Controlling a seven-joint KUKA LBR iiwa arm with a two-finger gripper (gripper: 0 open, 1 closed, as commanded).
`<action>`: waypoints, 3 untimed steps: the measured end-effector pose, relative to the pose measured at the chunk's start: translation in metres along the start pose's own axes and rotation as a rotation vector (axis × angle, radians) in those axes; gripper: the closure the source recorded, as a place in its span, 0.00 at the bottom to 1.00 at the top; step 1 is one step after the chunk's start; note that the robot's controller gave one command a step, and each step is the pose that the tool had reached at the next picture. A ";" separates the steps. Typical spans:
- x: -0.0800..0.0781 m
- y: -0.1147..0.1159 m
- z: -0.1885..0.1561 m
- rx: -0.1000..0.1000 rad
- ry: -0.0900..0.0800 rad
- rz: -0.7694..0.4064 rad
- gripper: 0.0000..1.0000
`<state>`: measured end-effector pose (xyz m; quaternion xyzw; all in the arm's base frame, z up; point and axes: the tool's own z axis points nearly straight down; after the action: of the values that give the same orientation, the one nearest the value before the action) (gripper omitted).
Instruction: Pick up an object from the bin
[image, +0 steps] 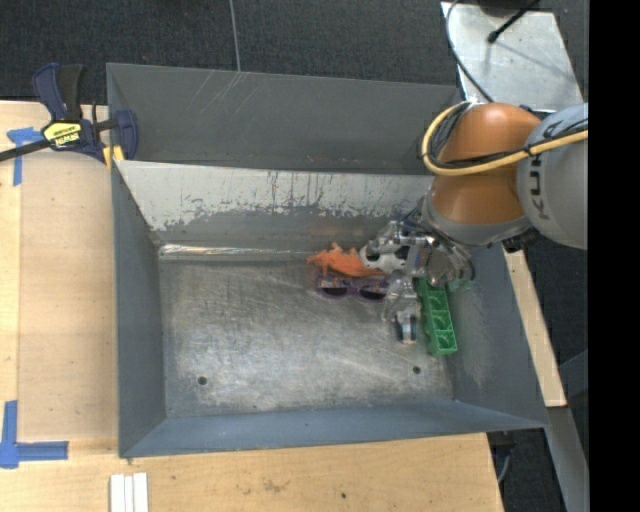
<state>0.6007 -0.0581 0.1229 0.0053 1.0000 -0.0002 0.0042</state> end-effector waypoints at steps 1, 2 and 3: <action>-0.006 0.012 0.022 -0.009 -0.016 0.006 0.00; 0.002 0.013 0.010 -0.002 -0.001 0.114 0.00; -0.009 0.040 0.047 -0.001 -0.010 0.083 0.00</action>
Offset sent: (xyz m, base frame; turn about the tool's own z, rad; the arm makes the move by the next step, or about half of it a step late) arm -0.0064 0.0181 -0.0223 0.1760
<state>0.6100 -0.0181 0.0755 0.0469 0.9989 0.0004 0.0092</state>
